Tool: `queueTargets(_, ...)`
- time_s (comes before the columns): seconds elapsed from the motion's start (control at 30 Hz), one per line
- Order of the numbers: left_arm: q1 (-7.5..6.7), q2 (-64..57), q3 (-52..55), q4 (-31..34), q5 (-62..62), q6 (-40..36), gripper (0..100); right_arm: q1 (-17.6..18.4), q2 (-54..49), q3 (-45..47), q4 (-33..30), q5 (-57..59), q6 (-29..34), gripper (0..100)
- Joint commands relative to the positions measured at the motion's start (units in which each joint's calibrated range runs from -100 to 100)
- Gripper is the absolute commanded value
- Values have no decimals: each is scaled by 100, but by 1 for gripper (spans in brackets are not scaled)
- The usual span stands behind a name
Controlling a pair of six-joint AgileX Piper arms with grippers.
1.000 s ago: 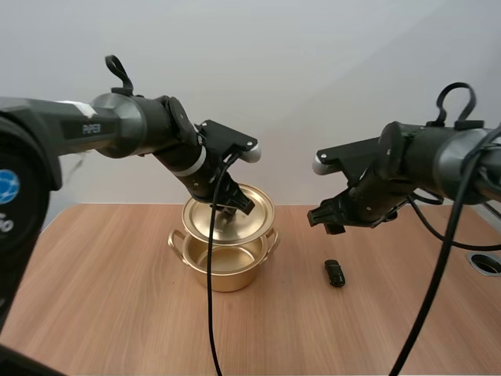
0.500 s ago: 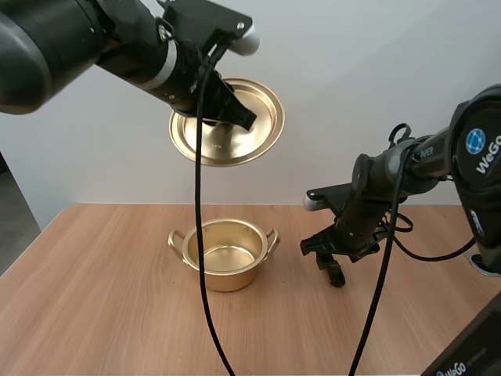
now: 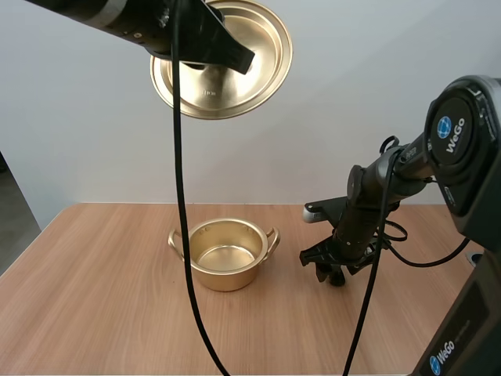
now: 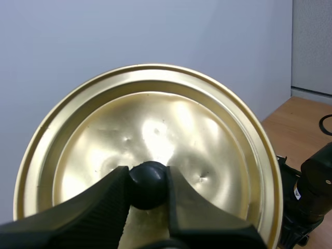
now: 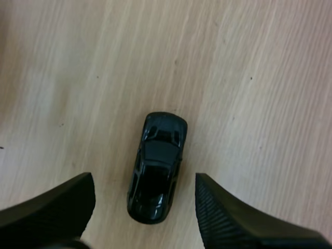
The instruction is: Open the pot, put the car inside, and close it
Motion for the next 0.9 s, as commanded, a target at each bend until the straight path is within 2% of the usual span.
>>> queueTargets(0.0, -4, -6, -64, -5, 129, -3, 0, 0, 52, -3, -6, 5, -2, 88)
queueTargets(0.13, -4, -17, -234, -5, 355, -37, 0, 0, 155, -3, -6, 5, -2, 69)
queueTargets(0.23, -4, -17, -387, -5, 500, -37, 0, 0, 158, -3, -6, -66, -2, 36)
queueTargets(0.3, -4, -33, -488, -5, 497, -37, 0, 0, 113, -3, -6, -152, -2, 4)
queueTargets(0.33, -4, -45, -510, -5, 497, -37, 0, 0, 63, -3, -6, -168, -2, 0)
queueTargets(0.47, -4, -88, -617, -5, 497, -37, 0, 0, -152, -114, -106, -6, -2, 0)
queueTargets(0.67, -4, -158, -798, -5, 519, -120, 0, 0, -810, -923, -73, 975, -2, 0)
queueTargets(0.87, -4, -182, -1115, -5, 506, -154, 0, 262, -1081, -1808, 650, 1966, -591, 0)
